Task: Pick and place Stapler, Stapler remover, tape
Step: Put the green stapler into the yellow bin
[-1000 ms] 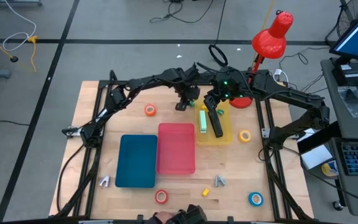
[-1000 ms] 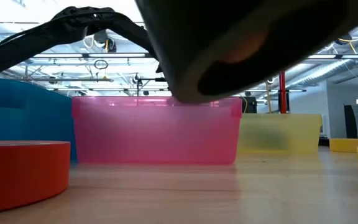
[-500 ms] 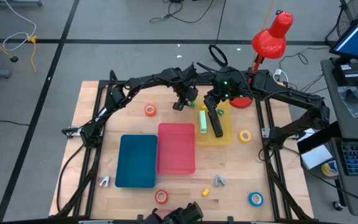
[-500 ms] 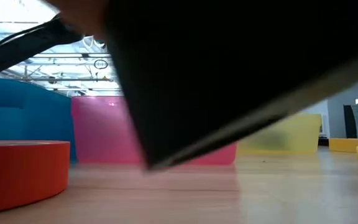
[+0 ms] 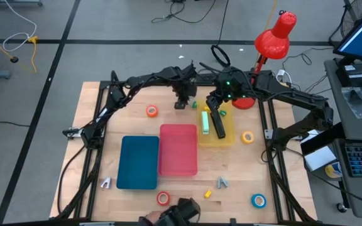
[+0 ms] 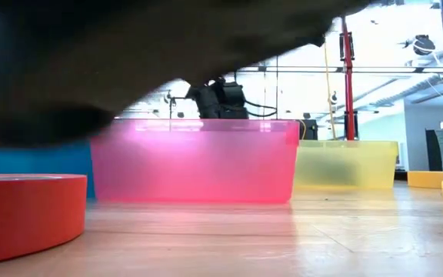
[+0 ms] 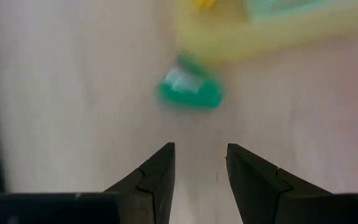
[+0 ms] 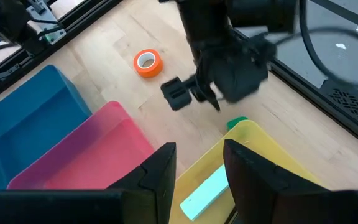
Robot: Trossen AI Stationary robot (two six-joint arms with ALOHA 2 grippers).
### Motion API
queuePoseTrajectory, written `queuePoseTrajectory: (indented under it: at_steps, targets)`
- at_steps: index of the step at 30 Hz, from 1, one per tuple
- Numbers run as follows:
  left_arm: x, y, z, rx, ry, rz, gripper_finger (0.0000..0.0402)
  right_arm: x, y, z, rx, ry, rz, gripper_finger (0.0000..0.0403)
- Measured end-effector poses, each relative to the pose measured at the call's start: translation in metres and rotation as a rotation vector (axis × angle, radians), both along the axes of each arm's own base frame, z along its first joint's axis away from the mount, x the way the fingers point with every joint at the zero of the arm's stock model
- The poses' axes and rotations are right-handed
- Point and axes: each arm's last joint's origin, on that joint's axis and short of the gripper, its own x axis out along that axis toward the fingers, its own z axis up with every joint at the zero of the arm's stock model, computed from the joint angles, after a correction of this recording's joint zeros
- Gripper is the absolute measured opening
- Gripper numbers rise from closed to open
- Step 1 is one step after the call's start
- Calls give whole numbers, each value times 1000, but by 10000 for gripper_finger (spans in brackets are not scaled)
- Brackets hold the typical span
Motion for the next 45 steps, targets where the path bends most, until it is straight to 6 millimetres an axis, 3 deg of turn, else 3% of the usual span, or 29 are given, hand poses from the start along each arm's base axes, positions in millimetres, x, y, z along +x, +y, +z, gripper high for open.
queuePoseTrajectory:
  at_steps: [5, 8, 16, 22, 34, 41, 45]
  targets:
    - [-27, 17, 16, -58, 93, 208, 145, -8, -22, -1, 85, -35, -71, 125]
    - [-46, 29, 25, -159, 97, 276, 145, -3, -41, -5, 137, -85, -40, 125]
    - [-100, 68, 51, -562, -135, 331, 145, 24, -77, -35, 37, -51, 83, 125]
    - [-129, 77, 73, -695, -259, 302, 145, 44, -86, -63, -68, 94, 118, 125]
    - [-152, 70, 123, -612, -359, 282, 145, 102, -116, -95, -209, 251, 257, 125]
    - [-152, 68, 128, -561, -348, 272, 145, 133, -135, -109, -154, 272, 280, 125]
    - [-151, 69, 128, -539, -361, 249, 145, 136, -147, -124, -51, 340, 255, 125]
